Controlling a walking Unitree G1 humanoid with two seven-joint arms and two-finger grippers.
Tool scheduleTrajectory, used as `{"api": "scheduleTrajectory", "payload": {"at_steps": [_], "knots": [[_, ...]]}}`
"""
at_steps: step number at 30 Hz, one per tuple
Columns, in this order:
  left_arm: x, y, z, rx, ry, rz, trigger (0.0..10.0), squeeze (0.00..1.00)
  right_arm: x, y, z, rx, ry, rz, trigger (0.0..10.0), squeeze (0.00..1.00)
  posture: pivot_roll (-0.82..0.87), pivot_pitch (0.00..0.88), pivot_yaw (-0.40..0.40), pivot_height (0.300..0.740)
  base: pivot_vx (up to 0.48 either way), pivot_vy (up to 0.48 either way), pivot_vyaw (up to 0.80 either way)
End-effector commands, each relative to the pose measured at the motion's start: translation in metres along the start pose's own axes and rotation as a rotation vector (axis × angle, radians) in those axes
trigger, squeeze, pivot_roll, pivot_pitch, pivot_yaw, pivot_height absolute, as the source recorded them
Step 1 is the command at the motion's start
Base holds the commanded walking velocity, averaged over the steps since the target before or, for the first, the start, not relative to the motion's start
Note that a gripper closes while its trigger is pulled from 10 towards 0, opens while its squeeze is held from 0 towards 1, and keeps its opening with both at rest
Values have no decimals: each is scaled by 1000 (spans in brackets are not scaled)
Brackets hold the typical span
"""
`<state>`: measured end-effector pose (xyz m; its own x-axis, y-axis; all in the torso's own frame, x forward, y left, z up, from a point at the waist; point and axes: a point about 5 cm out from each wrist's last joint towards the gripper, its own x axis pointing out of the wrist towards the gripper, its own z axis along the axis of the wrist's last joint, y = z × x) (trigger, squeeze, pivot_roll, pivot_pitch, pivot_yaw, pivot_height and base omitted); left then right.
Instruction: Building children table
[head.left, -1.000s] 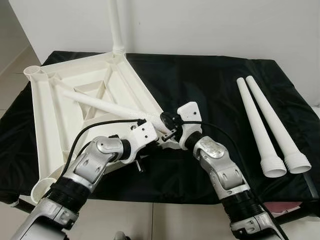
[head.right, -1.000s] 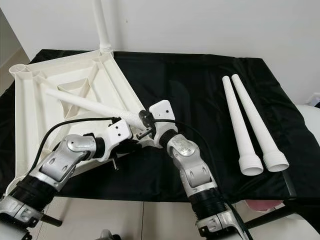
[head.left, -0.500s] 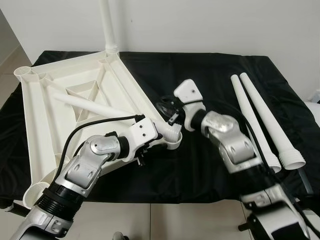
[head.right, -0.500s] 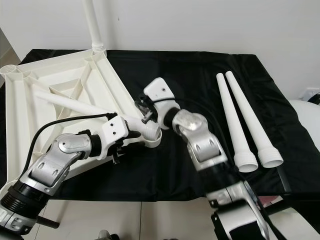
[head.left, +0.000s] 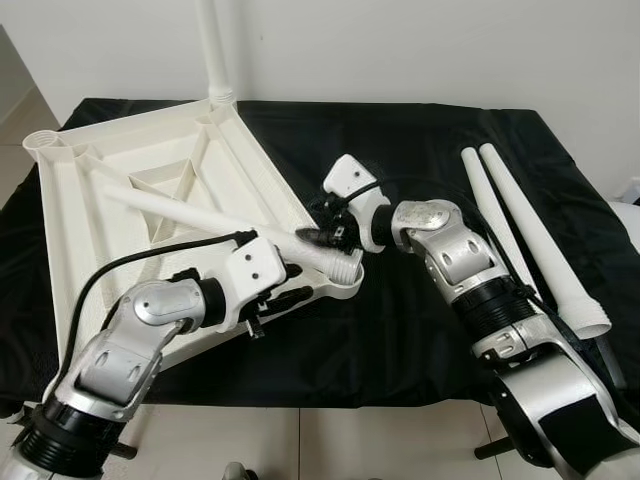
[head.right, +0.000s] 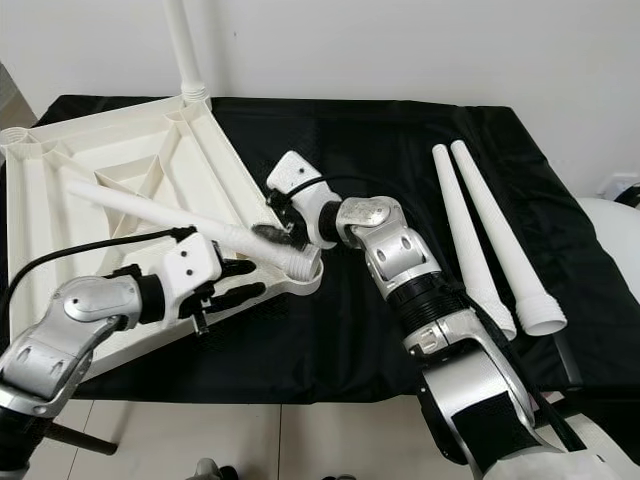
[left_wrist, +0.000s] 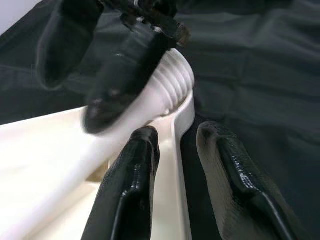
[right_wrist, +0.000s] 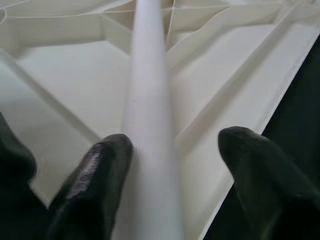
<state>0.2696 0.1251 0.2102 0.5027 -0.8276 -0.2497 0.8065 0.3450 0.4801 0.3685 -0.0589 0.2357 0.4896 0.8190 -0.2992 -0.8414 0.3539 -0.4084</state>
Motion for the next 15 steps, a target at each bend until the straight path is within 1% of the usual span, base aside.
{"api": "scheduleTrajectory", "payload": {"at_steps": [1, 2, 3, 4, 5, 6, 8, 11, 13, 14, 15], "knots": [[-2, -3, 1, -8, -2, -24, 10000, 0, 1, 1, 2, -7, -7, 24, 10000, 1000, 77, 157, -43, 740, 0, 0, 0], [-11, -4, 3, -1, 3, -33, 10000, 0, 2, 0, 3, 12, -10, 63, 10000, 1000, 79, 156, -45, 740, 0, 0, 0], [-11, -4, 3, -1, 3, -33, 10000, 0, 2, 0, 3, 12, -10, 63, 10000, 1000, 79, 156, -45, 740, 0, 0, 0], [-20, -5, 5, 5, 14, -31, 10000, 0, 5, 1, 2, 11, 9, 106, 10000, 0, 93, 157, -53, 740, 0, 0, 0], [-27, -6, 5, 8, 23, -27, 10000, 0, 9, 1, 0, -1, 45, 118, 10000, 0, 97, 159, -55, 740, 0, 0, 0], [-27, -6, 5, 8, 23, -27, 10000, 0, 9, 1, 0, -1, 45, 118, 10000, 0, 97, 159, -55, 740, 0, 0, 0], [-31, -6, 6, 7, 31, -11, 10000, 0, 18, -1, -6, -45, 134, 78, 10000, 0, 100, 158, -57, 740, 0, 0, 0], [-32, -6, 6, 5, 32, -6, 10000, 0, 22, 0, -6, -53, 157, 79, 10000, 0, 101, 159, -58, 740, 0, 0, 0], [-32, -8, 7, 0, 35, -2, 10000, 0, 30, 5, -12, -74, 212, 118, 10000, 0, 99, 159, -61, 740, 0, 0, 0], [-32, -8, 7, 0, 35, -2, 10000, 0, 30, 5, -12, -74, 212, 118, 10000, 0, 99, 159, -61, 740, 0, 0, 0], [-32, -8, 8, -2, 36, 0, 10000, 0, 33, 9, -16, -85, 243, 134, 10000, 0, 97, 160, -63, 740, 0, 0, 0]]}}
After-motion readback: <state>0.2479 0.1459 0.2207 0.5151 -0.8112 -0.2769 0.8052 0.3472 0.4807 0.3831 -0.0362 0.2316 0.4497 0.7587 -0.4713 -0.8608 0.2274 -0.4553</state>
